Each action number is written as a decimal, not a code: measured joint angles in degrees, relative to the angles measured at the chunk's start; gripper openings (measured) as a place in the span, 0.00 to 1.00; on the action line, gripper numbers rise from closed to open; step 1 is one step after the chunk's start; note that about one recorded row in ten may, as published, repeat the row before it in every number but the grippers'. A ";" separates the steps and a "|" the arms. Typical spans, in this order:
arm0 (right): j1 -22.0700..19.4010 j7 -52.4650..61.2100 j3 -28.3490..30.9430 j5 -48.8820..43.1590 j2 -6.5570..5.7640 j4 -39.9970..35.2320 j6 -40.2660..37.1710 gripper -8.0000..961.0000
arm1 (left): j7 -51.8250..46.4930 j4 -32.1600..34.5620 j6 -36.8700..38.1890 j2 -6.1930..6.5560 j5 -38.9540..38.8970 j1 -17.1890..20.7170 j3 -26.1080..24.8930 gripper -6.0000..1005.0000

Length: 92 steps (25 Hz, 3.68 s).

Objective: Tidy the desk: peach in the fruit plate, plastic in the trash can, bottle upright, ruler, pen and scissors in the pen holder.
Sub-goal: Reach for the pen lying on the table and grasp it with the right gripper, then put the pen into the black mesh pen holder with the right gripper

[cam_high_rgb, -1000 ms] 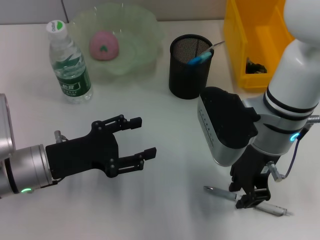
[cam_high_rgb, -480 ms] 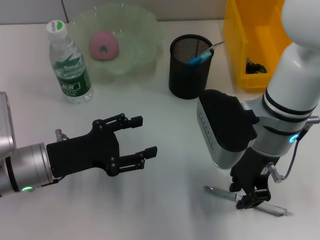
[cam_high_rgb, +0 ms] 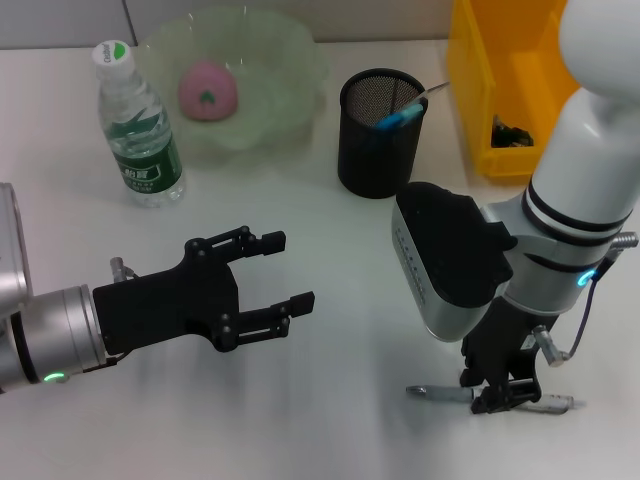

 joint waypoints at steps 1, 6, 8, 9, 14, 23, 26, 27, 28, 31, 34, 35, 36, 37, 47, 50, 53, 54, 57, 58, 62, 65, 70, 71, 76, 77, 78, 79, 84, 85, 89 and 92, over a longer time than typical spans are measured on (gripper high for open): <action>0.08 0.00 -0.05 0.00 0.00 -0.03 0.00 0.32 | 0.00 0.00 0.00 0.00 0.00 0.00 0.00 0.77; 0.18 0.00 -0.21 0.00 0.00 -0.04 -0.01 0.27 | 0.00 0.00 0.00 0.06 0.00 0.00 0.00 0.77; 0.22 0.00 -0.36 0.00 0.00 -0.04 -0.01 0.26 | 0.00 0.00 0.00 0.07 0.00 0.00 0.00 0.77; 0.26 0.00 -0.55 0.00 0.00 -0.04 -0.02 0.26 | 0.00 0.00 0.00 0.07 0.00 -0.02 0.00 0.77; 0.34 0.24 -1.78 0.00 0.00 -0.07 -0.05 0.26 | 0.00 0.00 0.00 0.09 0.01 -0.12 0.00 0.77; 0.09 0.45 -1.83 0.00 0.00 -1.01 -0.04 0.26 | 0.07 0.12 -0.06 0.11 0.01 -0.18 0.00 0.77; 0.07 0.46 -1.95 0.00 0.00 -1.02 -0.02 0.26 | 0.08 0.25 -0.09 0.17 0.01 -0.18 0.00 0.77; 0.07 0.46 -1.95 0.00 0.00 -1.02 -0.02 0.26 | 0.08 0.26 -0.09 0.17 0.01 -0.17 0.00 0.77; 0.06 0.46 -2.06 0.00 0.00 -1.01 -0.02 0.26 | 0.09 0.27 -0.09 0.18 0.01 -0.17 0.00 0.77; 0.04 0.48 -2.41 0.00 0.00 -1.01 -0.01 0.25 | 0.09 0.27 -0.10 0.18 0.01 -0.17 0.00 0.77; 0.03 0.49 -2.58 0.00 0.00 -1.01 -0.01 0.22 | 0.09 0.27 -0.10 0.18 0.01 -0.17 0.00 0.77; 0.03 0.49 -2.60 0.00 0.00 -1.01 -0.01 0.22 | 0.09 0.27 -0.10 0.18 0.01 -0.17 0.00 0.77; 0.03 0.49 -2.62 0.00 0.00 -1.00 -0.01 0.21 | 0.09 0.27 -0.09 0.18 0.01 -0.17 0.00 0.77; 0.03 0.49 -2.62 0.00 0.00 -1.00 -0.01 0.20 | 0.09 0.27 -0.09 0.18 0.01 -0.17 0.00 0.77; 0.03 0.48 -2.52 0.01 0.00 -1.73 -0.21 0.14 | 0.09 0.34 -0.09 0.18 0.01 -0.17 -0.09 0.77; 0.06 0.48 -2.20 -0.01 0.00 -2.01 -0.54 0.14 | 0.09 0.38 -0.09 0.18 0.01 -0.17 -0.09 0.77; 0.20 0.35 -0.63 -0.89 -0.12 -2.26 -0.77 0.14 | 0.09 0.48 -0.09 0.18 0.01 -0.17 -0.11 0.77; 0.30 0.26 0.09 -1.34 -0.18 -2.32 -0.80 0.14 | 0.09 0.50 -0.08 0.18 0.01 -0.17 -0.12 0.77; 0.51 -0.31 2.35 -2.08 -0.38 -2.41 -0.98 0.14 | 0.09 0.52 -0.09 0.18 -0.02 -0.17 -0.17 0.77; 0.53 -0.74 3.37 -2.27 -0.42 -2.43 -1.13 0.14 | 0.09 0.53 -0.09 0.18 -0.07 -0.22 -0.20 0.77; 0.52 -2.24 6.70 -2.69 -0.50 -2.58 -1.41 0.14 | 0.09 0.53 -0.09 0.19 -0.58 -0.30 -0.19 0.77; 0.06 -3.86 10.07 -2.85 -0.52 -2.63 -1.43 0.14 | 0.09 0.53 -0.07 0.23 -1.13 -0.32 -0.17 0.77; -1.50 -7.49 17.36 -2.77 -0.53 -2.75 -0.86 0.14 | 0.08 0.53 -0.02 0.26 -1.96 -0.34 -0.17 0.77; -1.94 -8.32 19.28 -2.65 -0.53 -2.97 -0.79 0.14 | 0.08 0.53 -0.01 0.26 -2.30 -0.35 -0.17 0.77; -4.35 -11.60 26.27 -0.60 -0.53 -4.24 -0.79 0.14 | 0.08 0.54 0.15 0.27 -2.94 -0.35 -0.18 0.77; -5.10 -12.39 27.70 0.46 -0.53 -4.69 -0.80 0.14 | 0.07 0.57 0.26 0.30 -3.02 -0.35 -0.18 0.77; -5.54 -12.90 28.58 1.14 -0.53 -4.94 -0.83 0.14 | 0.05 0.58 0.30 0.32 -3.02 -0.35 -0.18 0.77; -6.26 -13.64 29.78 2.08 -0.53 -5.25 -0.85 0.14 | 0.03 0.58 0.34 0.34 -3.04 -0.35 -0.18 0.77; -10.15 -19.64 36.48 9.01 -0.53 -5.31 -0.88 0.14 | -0.19 0.62 0.45 0.29 -3.14 -0.67 -0.18 0.77; -10.15 -19.64 36.48 9.01 -0.53 -5.31 -0.88 0.14 | -0.19 0.62 0.45 0.29 -3.14 -0.67 -0.18 0.77; -12.74 -24.66 39.67 14.65 -0.53 -3.26 -0.72 0.14 | -0.33 0.53 0.61 0.20 -3.72 -0.81 -0.17 0.77; -14.44 -28.48 41.29 18.74 -0.59 -1.29 -0.41 0.14 | -0.32 0.27 1.19 0.15 -4.45 -0.90 -0.18 0.77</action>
